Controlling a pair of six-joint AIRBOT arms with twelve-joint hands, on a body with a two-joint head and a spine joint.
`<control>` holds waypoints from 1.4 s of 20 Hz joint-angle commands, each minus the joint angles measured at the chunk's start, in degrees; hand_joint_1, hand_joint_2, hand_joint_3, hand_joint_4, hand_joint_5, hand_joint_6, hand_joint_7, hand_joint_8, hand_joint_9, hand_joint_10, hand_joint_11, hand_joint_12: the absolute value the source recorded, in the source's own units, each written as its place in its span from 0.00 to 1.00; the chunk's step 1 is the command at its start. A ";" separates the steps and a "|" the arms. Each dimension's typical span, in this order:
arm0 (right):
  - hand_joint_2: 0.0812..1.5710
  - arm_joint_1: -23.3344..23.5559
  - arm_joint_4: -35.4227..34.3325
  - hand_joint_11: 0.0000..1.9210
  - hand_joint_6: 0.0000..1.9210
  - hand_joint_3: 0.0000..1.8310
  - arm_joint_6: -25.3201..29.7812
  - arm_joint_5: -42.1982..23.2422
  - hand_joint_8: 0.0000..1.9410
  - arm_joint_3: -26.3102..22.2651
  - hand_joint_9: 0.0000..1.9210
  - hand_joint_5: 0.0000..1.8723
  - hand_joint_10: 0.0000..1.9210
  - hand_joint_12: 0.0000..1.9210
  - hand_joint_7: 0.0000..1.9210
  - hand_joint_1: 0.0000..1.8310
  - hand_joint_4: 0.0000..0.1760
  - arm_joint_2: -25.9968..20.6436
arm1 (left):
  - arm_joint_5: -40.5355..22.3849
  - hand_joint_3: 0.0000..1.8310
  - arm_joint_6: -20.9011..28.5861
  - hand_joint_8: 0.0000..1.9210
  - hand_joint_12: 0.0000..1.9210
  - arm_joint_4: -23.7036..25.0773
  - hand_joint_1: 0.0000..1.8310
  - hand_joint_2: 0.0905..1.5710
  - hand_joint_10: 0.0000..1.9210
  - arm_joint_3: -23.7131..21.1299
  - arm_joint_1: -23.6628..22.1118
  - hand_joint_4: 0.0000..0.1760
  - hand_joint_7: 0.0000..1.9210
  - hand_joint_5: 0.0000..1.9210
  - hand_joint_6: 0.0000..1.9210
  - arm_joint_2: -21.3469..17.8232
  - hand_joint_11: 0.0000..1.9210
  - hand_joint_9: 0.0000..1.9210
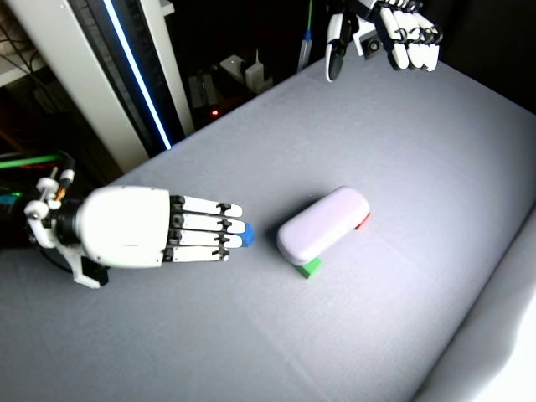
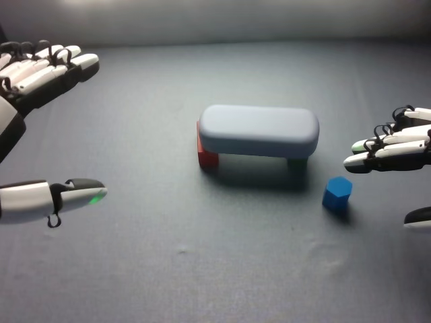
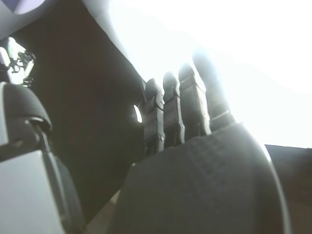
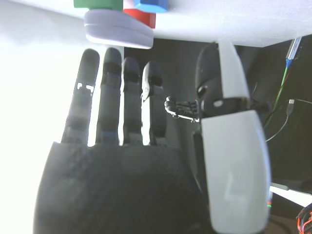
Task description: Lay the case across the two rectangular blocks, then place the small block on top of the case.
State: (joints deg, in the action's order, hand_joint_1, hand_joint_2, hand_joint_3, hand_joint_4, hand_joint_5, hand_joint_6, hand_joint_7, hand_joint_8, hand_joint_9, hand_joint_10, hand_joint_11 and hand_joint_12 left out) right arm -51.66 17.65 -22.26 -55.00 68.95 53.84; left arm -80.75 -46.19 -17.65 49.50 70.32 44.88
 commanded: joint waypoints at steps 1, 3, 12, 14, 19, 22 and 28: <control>0.68 0.63 -1.77 0.01 0.00 0.00 0.47 -6.33 0.00 0.28 0.23 0.23 0.00 0.65 0.18 0.55 0.18 0.08 | -7.57 0.00 0.43 0.00 0.42 0.01 0.49 0.53 0.00 0.10 -0.24 0.00 0.11 0.14 0.00 0.19 0.00 0.10; 0.68 0.72 -1.49 0.00 0.00 0.00 0.51 -6.15 0.00 0.51 0.23 0.23 0.00 0.67 0.17 0.55 0.13 0.49 | -7.57 0.00 0.52 0.00 0.40 -0.23 0.48 0.53 0.00 0.06 0.01 0.00 0.09 0.13 0.00 0.41 0.00 0.09; 0.68 4.64 2.17 0.04 0.00 0.00 1.76 -1.30 0.00 2.85 0.23 0.24 0.00 0.59 0.19 0.56 0.08 3.20 | -7.53 0.00 1.01 0.00 0.34 -0.29 0.46 0.53 0.00 0.05 0.24 0.19 0.09 0.12 0.00 0.97 0.00 0.08; 0.68 6.18 3.58 0.09 0.00 0.00 1.88 0.80 0.00 3.80 0.27 0.24 0.01 0.57 0.22 0.54 0.03 4.46 | -7.41 0.00 1.17 0.00 0.32 -0.29 0.46 0.53 0.00 0.05 0.25 0.18 0.08 0.11 0.00 1.00 0.00 0.07; 0.65 8.94 5.96 0.14 0.00 0.00 2.42 5.29 0.00 6.45 0.31 0.26 0.00 0.48 0.25 0.59 0.00 7.57 | -7.30 0.00 1.35 0.00 0.33 -0.28 0.45 0.53 0.00 0.05 0.31 0.19 0.08 0.12 0.00 1.11 0.00 0.08; 0.66 10.20 7.27 0.13 0.00 0.00 2.45 8.42 0.00 8.05 0.31 0.26 0.00 0.54 0.25 0.59 0.00 9.40 | -7.10 0.00 1.35 0.00 0.37 -0.26 0.43 0.53 0.00 0.05 0.31 0.15 0.09 0.12 0.00 1.17 0.00 0.09; 0.64 12.04 9.98 0.11 0.00 0.00 2.45 12.48 0.01 9.73 0.30 0.31 0.00 0.42 0.30 0.63 0.00 11.76 | -7.08 0.00 1.42 0.00 0.34 -0.23 0.41 0.54 0.00 0.10 0.30 0.14 0.09 0.12 0.00 1.30 0.00 0.08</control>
State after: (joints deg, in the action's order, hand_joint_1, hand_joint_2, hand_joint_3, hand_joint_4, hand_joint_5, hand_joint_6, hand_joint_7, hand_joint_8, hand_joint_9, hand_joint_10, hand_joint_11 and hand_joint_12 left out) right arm -40.25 29.58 -20.10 -37.63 78.56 65.82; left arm -80.58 -45.08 -18.26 49.50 71.00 45.98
